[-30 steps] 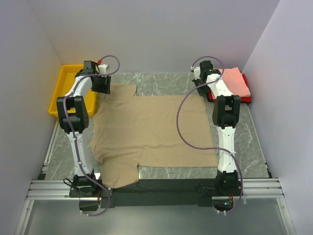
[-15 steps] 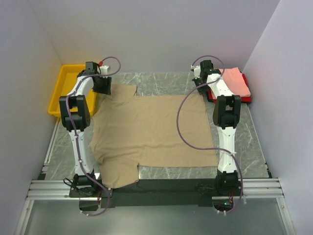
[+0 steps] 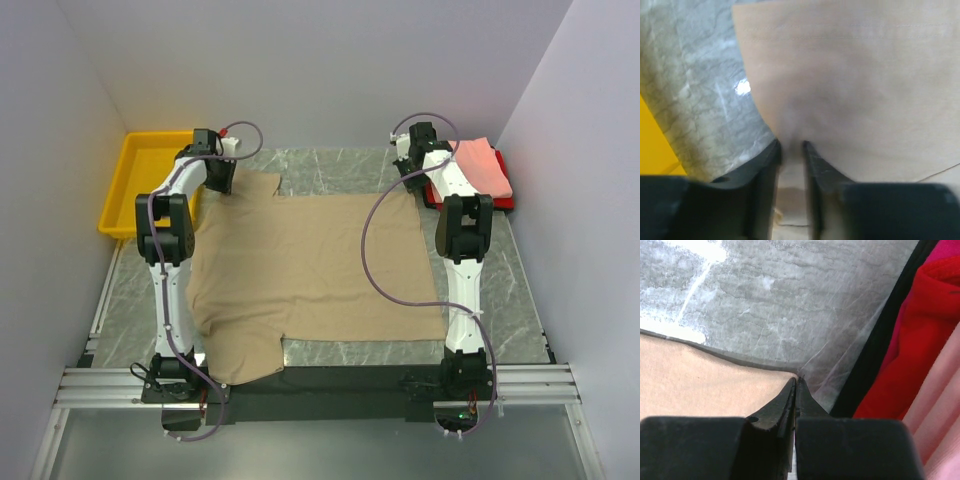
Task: Fold and stack the t-shirts
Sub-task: Fold the tshirt
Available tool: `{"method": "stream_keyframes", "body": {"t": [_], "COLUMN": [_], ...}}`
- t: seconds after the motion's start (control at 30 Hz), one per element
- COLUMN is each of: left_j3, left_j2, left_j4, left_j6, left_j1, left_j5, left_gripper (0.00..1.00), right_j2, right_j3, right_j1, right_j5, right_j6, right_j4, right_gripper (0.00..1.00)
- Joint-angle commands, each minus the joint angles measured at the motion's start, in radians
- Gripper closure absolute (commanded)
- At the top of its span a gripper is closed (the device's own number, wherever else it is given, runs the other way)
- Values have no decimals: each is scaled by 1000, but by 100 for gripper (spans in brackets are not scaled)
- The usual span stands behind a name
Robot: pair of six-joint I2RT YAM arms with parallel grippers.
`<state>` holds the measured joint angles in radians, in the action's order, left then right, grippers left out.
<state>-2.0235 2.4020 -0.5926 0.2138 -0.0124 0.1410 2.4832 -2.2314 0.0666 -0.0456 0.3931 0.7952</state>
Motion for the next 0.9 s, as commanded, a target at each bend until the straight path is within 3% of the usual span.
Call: {"method": "stream_keyframes", "body": {"t": [0.0,0.17,0.6,0.87], "left_j3": [-23,-27,80,150], "left_j2": [42,5,-217,-314], "left_j4": [11,37,146,108], "left_j6": [1,-1,7,44], "left_j1": [-6,-3,71,80], "left_j5": [-37,-15,173,296], "left_gripper": [72,99,99,99], "right_j2": [-83,-109,-217,-248], "right_j3": [-16,-14,38,58], "right_j1": [-1,-4,-16,-27], "right_j5": [3,4,-25,-53], "right_j6": [21,33,75,84], "right_j4": [-17,-48,-85,-60], "right_gripper": [100,100,100,100]}}
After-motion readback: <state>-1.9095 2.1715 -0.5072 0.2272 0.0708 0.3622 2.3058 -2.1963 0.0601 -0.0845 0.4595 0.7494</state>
